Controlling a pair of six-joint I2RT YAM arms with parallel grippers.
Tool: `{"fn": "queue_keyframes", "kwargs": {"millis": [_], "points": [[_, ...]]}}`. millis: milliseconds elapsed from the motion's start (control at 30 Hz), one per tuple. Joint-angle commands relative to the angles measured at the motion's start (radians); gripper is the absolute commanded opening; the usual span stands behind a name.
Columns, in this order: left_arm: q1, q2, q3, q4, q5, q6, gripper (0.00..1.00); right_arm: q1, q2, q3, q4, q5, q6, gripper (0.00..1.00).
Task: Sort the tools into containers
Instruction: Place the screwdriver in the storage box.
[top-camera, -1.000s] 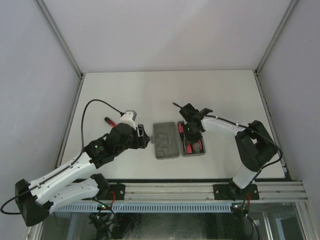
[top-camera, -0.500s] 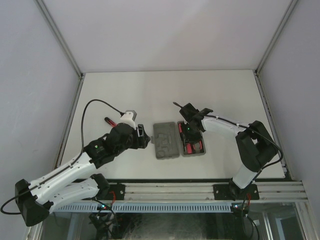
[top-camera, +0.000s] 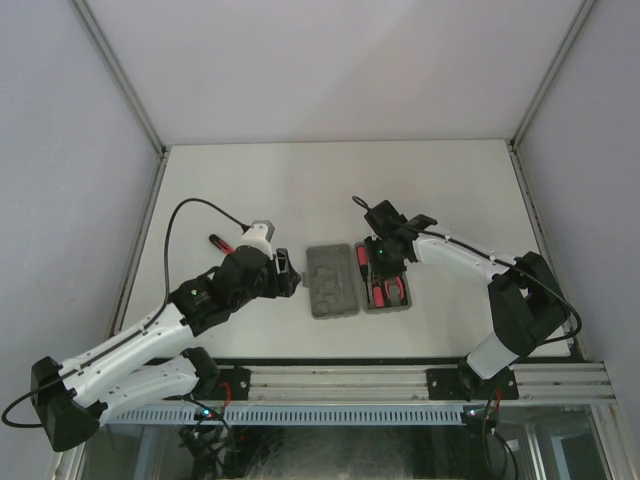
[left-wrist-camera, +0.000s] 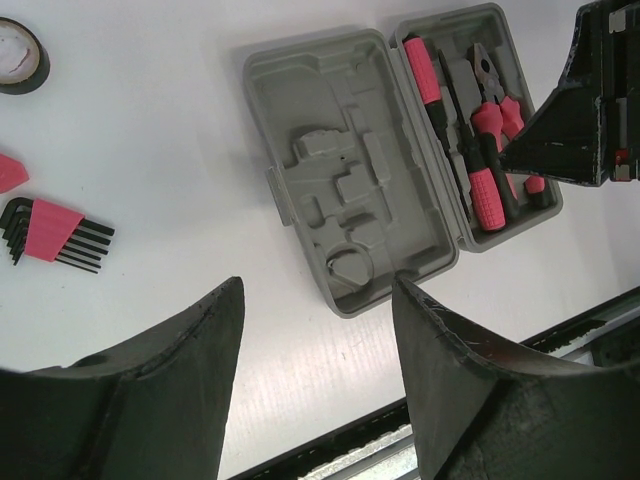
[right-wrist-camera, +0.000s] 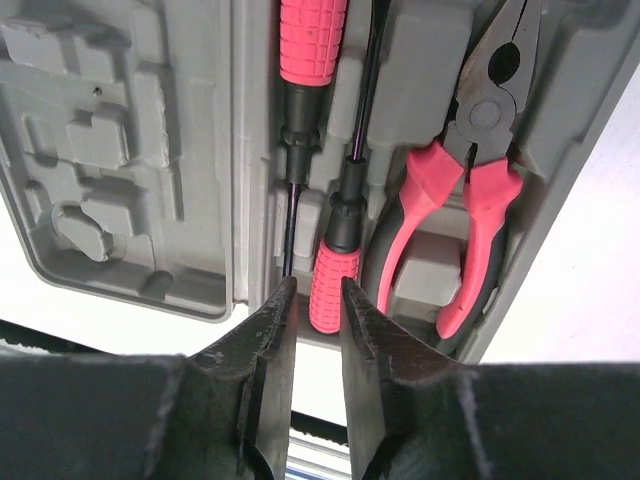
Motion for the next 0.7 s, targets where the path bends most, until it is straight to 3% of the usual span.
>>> {"fn": "queue_keyframes", "kwargs": {"millis": [0, 667], "points": [[0.004, -0.011, 0.021, 0.028, -0.001, -0.017, 0.65, -0.010, 0.010, 0.027, 0.051, 0.021, 0.001, 0.21], [0.005, -0.015, 0.016, 0.018, -0.007, -0.017, 0.65, -0.011, 0.103, 0.028, 0.058, 0.033, -0.009, 0.10]]}}
